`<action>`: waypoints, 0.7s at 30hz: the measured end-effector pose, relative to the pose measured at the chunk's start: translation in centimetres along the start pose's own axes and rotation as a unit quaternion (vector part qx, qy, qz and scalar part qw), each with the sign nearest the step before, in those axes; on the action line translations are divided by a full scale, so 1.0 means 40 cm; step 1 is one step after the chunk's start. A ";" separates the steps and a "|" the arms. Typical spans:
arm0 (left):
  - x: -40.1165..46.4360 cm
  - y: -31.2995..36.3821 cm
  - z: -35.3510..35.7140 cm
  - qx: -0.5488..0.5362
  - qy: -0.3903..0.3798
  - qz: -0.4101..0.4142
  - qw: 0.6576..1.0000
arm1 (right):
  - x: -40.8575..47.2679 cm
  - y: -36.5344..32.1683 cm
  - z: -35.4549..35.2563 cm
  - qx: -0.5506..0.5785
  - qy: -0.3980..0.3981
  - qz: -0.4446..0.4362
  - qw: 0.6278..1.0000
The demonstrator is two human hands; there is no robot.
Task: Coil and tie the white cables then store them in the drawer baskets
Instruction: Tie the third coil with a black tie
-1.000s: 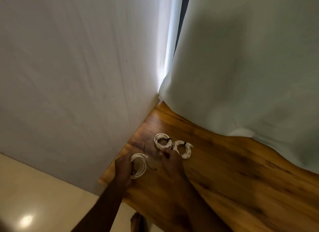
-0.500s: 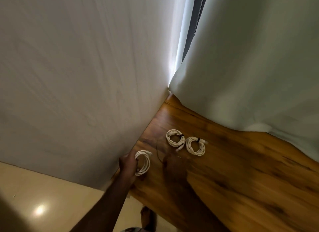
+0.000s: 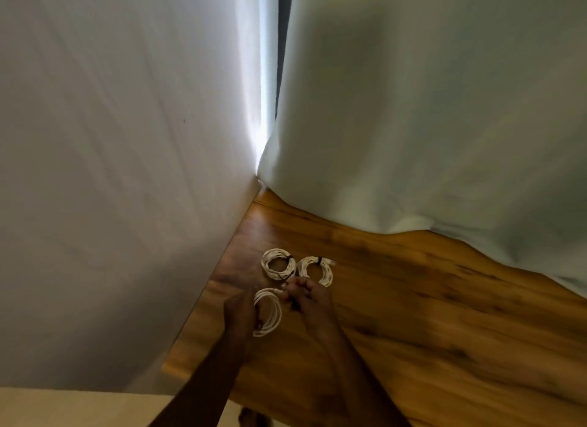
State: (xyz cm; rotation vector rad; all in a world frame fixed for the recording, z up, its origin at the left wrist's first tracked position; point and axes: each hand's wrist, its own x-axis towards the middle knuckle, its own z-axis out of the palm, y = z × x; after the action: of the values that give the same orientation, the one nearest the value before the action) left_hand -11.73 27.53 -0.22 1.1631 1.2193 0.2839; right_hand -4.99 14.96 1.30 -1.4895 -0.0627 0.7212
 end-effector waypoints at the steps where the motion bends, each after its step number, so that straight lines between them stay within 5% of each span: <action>1: -0.010 0.003 0.021 0.010 -0.010 -0.001 1.000 | -0.006 -0.012 -0.015 0.030 0.000 0.004 1.000; 5: -0.065 0.006 0.095 0.015 -0.052 -0.003 0.999 | -0.035 -0.060 -0.086 0.052 0.012 -0.007 0.999; 10: -0.102 0.001 0.183 -0.030 -0.093 0.043 0.994 | -0.071 -0.072 -0.192 -0.115 0.121 -0.102 0.981; 16: -0.129 0.061 0.270 -0.055 -0.113 -0.001 0.992 | -0.145 -0.063 -0.322 -0.406 0.141 -0.303 0.851; 21: -0.158 0.085 0.335 -0.022 -0.138 -0.032 0.990 | -0.174 -0.059 -0.377 -0.502 0.131 -0.371 0.770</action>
State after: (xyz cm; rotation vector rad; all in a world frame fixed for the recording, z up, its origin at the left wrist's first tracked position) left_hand -1.67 17.28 4.75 1.0834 0.9995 0.0973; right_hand -2.59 -1.37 4.31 -2.3267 -0.8970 -0.2773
